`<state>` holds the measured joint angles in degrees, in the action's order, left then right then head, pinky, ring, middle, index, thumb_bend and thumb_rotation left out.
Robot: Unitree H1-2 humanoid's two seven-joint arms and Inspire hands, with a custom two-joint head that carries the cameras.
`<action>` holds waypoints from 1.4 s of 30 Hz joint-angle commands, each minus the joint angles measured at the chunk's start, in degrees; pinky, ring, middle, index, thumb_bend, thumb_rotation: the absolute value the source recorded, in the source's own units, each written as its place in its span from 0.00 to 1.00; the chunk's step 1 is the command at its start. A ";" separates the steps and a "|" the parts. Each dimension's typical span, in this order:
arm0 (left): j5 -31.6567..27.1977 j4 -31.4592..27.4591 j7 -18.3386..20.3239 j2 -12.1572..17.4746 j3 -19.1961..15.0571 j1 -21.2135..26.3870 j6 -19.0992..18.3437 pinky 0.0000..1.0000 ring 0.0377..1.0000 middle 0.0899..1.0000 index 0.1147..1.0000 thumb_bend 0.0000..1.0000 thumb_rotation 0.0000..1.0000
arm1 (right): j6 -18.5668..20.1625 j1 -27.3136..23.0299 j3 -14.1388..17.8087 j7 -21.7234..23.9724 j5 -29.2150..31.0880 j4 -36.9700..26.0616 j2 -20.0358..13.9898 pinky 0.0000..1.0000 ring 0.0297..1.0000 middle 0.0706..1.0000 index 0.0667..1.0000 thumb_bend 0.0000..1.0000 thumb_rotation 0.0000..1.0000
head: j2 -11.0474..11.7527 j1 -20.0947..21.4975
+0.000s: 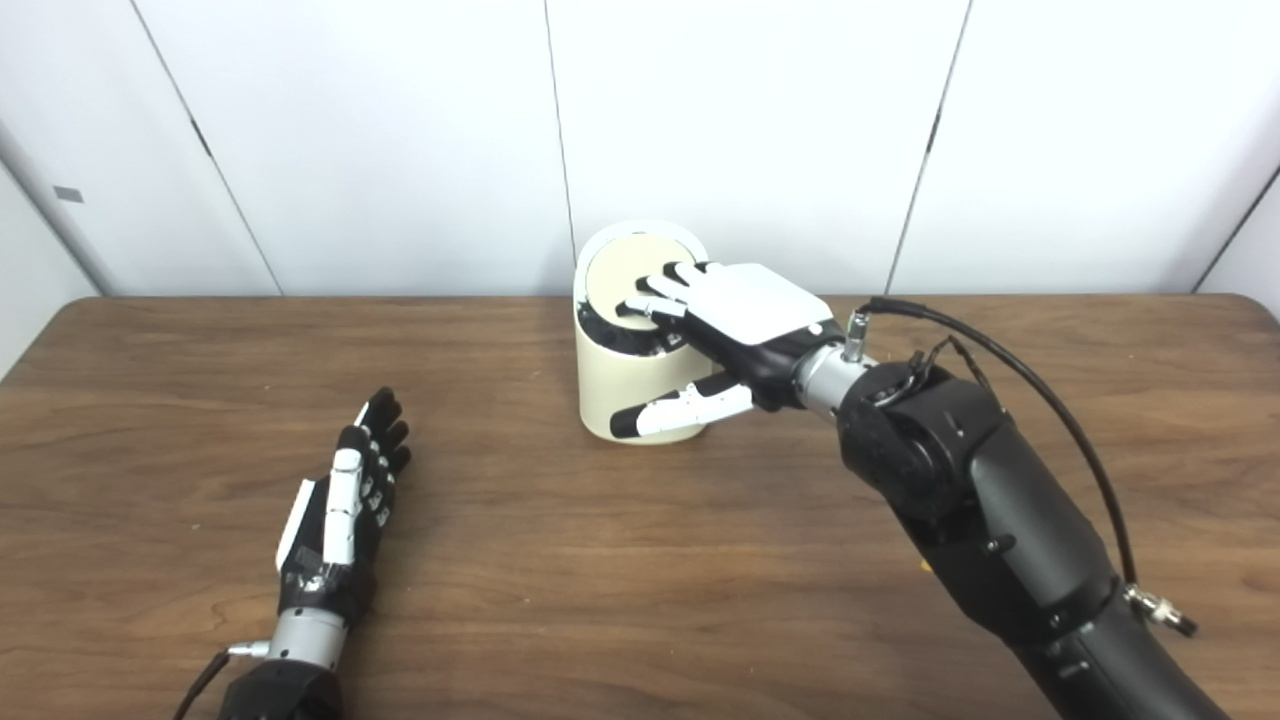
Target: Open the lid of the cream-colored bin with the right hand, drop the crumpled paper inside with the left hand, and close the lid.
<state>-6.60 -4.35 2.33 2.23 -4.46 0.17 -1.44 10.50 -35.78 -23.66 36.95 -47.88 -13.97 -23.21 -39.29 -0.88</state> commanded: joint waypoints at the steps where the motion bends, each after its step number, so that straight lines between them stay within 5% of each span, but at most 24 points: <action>1: 0.27 -1.09 0.02 -0.10 0.56 -0.21 -0.69 1.00 1.00 1.00 1.00 0.54 1.00 | -0.26 -1.06 0.00 2.63 -0.05 -0.49 -1.59 1.00 1.00 0.93 0.80 0.84 1.00 | -0.15 -0.04; 13: 0.52 -1.60 -0.97 -0.50 0.43 -0.19 -0.82 1.00 1.00 1.00 1.00 0.54 1.00 | 0.26 -0.87 0.34 2.87 0.44 -0.11 -1.31 1.00 1.00 0.94 0.77 0.80 1.00 | -0.44 -0.34; 24: -0.27 -1.46 -0.39 -0.29 0.71 -0.24 -1.39 1.00 1.00 1.00 1.00 0.53 1.00 | -0.83 0.34 6.05 -7.06 4.43 -0.06 2.80 1.00 1.00 1.00 0.93 0.74 1.00 | -0.30 -0.40; 42: -1.41 -0.62 -0.04 0.44 0.33 -0.19 -0.83 1.00 1.00 1.00 1.00 0.54 1.00 | 3.26 5.30 15.19 -13.29 11.28 -1.10 4.46 1.00 1.00 1.00 1.00 0.63 1.00 | -0.14 0.37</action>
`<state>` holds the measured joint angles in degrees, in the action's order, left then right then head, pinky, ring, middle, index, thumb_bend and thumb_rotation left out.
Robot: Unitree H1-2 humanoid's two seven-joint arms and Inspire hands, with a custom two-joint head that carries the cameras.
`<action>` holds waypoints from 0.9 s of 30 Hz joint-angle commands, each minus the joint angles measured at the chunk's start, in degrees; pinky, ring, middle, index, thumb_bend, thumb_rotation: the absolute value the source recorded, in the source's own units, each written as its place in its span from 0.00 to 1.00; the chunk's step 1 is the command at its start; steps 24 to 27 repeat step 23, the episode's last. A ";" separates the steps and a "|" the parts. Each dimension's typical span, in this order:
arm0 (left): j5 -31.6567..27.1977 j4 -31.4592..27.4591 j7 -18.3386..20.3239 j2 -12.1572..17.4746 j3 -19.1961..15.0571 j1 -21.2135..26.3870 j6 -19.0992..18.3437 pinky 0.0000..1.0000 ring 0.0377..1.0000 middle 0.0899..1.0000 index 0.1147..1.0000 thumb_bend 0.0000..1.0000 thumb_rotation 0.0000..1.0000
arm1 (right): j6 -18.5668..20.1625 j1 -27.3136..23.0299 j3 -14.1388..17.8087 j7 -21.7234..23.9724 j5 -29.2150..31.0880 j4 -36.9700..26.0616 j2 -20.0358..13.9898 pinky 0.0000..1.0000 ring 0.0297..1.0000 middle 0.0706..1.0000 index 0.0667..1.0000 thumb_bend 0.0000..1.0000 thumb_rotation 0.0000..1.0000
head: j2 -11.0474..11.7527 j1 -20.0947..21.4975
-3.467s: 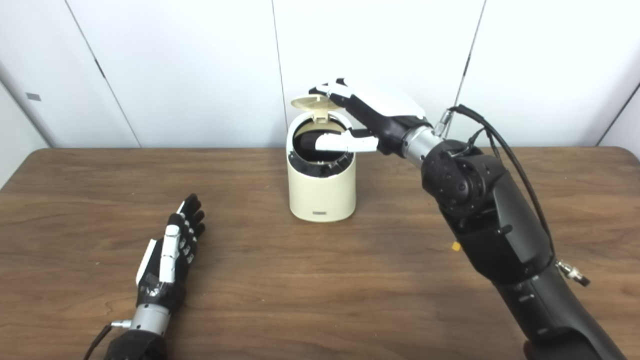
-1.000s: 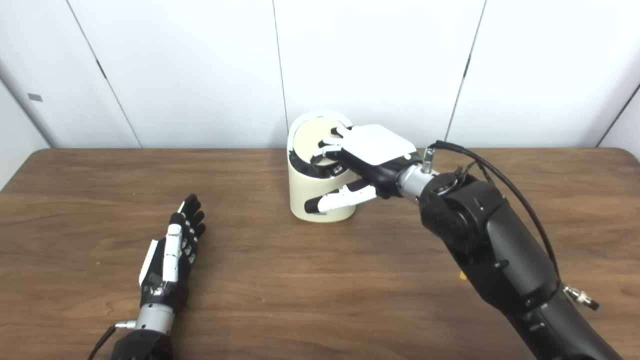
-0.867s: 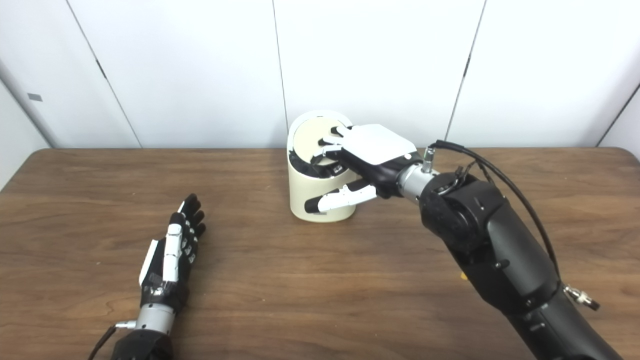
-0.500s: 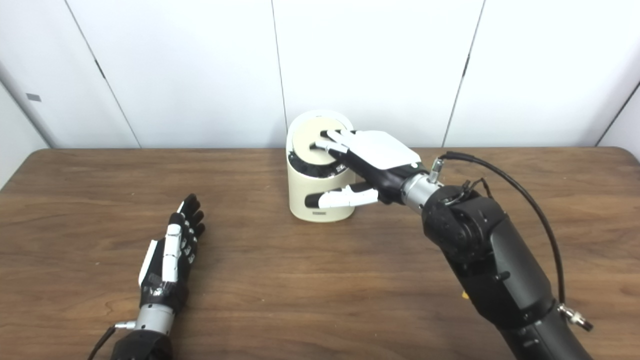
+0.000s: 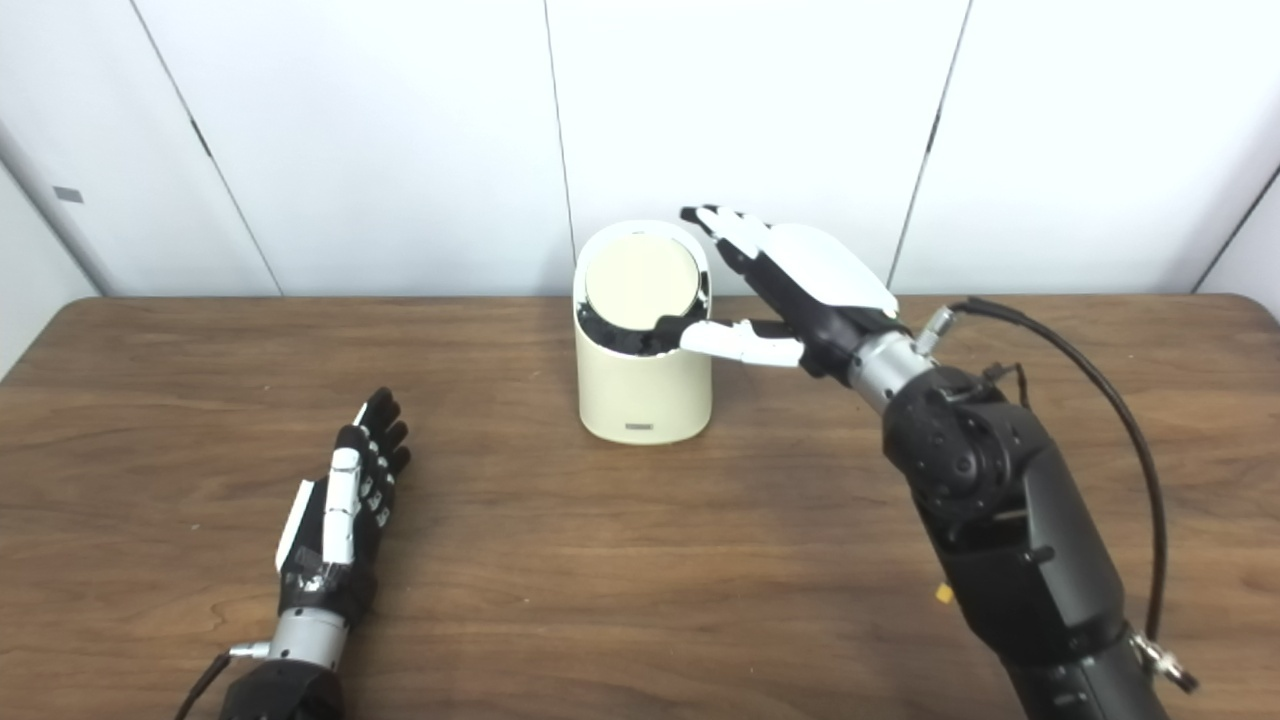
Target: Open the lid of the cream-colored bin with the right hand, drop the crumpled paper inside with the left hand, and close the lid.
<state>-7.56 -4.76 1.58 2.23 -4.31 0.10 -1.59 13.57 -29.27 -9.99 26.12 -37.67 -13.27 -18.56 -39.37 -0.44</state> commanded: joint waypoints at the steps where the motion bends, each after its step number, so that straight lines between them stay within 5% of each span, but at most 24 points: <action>1: -0.38 -0.20 0.72 0.48 0.19 -0.12 -0.62 1.00 1.00 1.00 1.00 0.54 1.00 | 0.34 -0.44 2.30 -2.68 1.96 -2.00 -0.27 0.99 1.00 1.00 1.00 0.62 1.00 | -0.05 -0.07; 14: 0.41 -1.10 0.74 0.95 -0.31 -0.55 0.19 0.98 1.00 1.00 1.00 0.54 0.99 | 4.80 9.77 7.46 -7.01 9.95 -3.00 0.69 1.00 1.00 1.00 1.00 0.60 1.00 | -1.31 -0.06; 23: -0.03 -3.09 0.91 1.56 -0.87 -0.95 -1.22 1.00 1.00 1.00 1.00 0.52 0.99 | 0.66 16.56 13.89 -13.00 25.71 2.40 8.87 1.00 1.00 1.00 1.00 0.64 1.00 | -2.08 0.45; 27: -0.03 -3.09 0.91 1.56 -0.87 -0.95 -1.22 1.00 1.00 1.00 1.00 0.52 0.99 | 0.66 16.56 13.89 -13.00 25.71 2.40 8.87 1.00 1.00 1.00 1.00 0.64 1.00 | -2.08 0.45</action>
